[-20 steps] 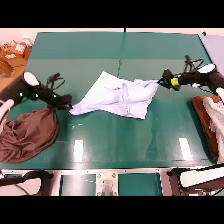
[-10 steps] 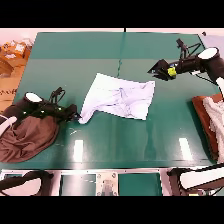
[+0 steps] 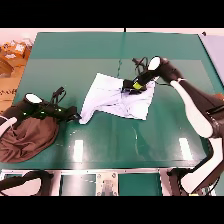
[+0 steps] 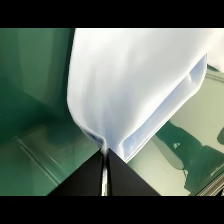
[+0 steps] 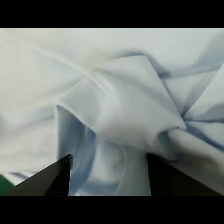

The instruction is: Fold the shirts.

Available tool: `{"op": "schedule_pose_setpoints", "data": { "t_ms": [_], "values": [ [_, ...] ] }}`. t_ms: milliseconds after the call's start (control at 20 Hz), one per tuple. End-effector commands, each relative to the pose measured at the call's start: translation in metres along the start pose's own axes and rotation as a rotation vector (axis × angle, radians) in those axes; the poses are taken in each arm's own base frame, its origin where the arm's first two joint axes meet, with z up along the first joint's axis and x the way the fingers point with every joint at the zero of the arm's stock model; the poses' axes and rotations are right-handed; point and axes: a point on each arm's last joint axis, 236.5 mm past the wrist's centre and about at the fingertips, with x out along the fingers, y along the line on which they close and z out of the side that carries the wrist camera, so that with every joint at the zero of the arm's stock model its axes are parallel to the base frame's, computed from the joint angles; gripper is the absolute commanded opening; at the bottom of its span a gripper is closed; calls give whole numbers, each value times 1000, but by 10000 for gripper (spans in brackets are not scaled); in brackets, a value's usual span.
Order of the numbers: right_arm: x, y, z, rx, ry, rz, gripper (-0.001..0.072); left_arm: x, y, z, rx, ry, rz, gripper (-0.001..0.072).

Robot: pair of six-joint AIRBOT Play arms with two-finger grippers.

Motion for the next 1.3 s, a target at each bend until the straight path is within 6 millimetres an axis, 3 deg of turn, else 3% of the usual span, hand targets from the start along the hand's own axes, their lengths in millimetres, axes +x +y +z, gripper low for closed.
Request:
{"op": "schedule_pose_setpoints", "data": {
  "t_ms": [0,100,200,250,300,500,700,800,900,950,1100,1250],
  "values": [
    [37,-8,3,55,5,-62,544,0,-2,-4,55,14,-7,23],
    [34,-8,19,94,-56,-49,526,0,-2,-3,63,14,-7,23],
    [23,-10,35,122,-102,-40,266,0,-2,-4,77,14,-8,23],
    [15,-13,42,128,-117,-35,101,0,-1,-3,77,14,-7,23],
    [7,-15,47,133,-124,-34,18,0,-1,-3,78,13,-4,22],
    [-46,-24,61,116,-162,-27,15,-7,23,-5,100,18,115,22],
    [-127,-32,63,93,-254,-24,14,-30,49,1,32,-10,161,22],
    [-143,-35,66,108,-285,-6,25,-39,59,6,-1,-36,162,22],
    [-124,-24,65,61,-258,5,373,-39,59,6,-2,-38,160,22],
    [-105,-14,63,30,-233,7,479,-38,58,6,1,-35,160,22],
    [-33,15,41,-54,-104,3,552,-38,56,4,3,-29,156,23],
    [24,40,23,-107,-41,2,552,-37,55,1,18,-12,148,22]
  ]
}}
